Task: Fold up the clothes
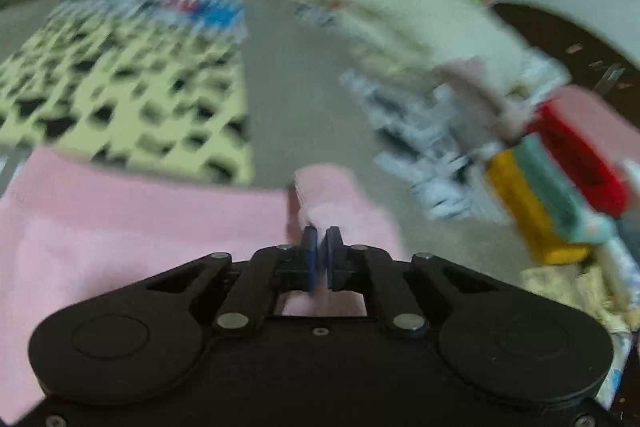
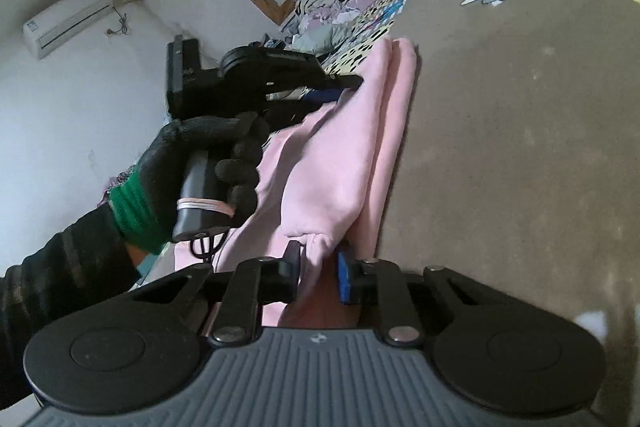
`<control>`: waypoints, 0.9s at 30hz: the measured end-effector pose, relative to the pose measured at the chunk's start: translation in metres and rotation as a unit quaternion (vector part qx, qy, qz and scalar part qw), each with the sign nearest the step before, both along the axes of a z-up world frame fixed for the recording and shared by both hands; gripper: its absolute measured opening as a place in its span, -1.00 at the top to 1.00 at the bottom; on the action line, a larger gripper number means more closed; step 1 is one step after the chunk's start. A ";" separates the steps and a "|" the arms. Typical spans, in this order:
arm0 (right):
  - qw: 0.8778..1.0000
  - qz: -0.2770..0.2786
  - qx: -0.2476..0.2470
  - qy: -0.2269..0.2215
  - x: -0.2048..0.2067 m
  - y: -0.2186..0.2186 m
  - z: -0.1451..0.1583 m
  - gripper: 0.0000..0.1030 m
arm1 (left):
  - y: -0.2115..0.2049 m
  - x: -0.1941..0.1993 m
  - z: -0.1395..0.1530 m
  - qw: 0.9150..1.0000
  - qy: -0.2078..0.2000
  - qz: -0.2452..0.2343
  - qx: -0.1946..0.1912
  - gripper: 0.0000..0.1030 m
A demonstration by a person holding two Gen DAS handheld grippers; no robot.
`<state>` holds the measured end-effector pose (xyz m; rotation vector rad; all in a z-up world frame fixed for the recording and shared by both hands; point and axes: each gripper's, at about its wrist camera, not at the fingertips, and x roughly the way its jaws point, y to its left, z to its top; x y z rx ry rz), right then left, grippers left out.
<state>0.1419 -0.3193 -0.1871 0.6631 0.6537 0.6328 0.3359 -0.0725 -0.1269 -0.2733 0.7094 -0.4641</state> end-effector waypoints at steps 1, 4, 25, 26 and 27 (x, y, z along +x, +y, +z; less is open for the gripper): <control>1.000 0.001 -0.002 -0.001 0.000 0.001 0.000 0.61 | -0.002 0.000 0.000 1.000 -0.005 -0.003 0.010 0.96; 1.000 0.006 -0.008 -0.002 -0.003 0.003 0.001 0.61 | -0.009 0.008 -0.009 0.997 0.027 0.005 0.074 0.70; 0.999 0.031 -0.022 0.001 -0.022 -0.004 0.008 0.55 | -0.085 -0.009 0.018 0.970 -0.078 -0.038 0.226 0.54; 0.999 0.033 -0.026 -0.002 -0.026 -0.007 0.010 0.52 | -0.088 -0.012 0.016 0.970 -0.078 -0.044 0.225 0.53; 0.999 0.035 -0.032 -0.004 -0.030 -0.010 0.012 0.51 | -0.092 -0.011 0.005 0.965 -0.066 -0.056 0.246 0.53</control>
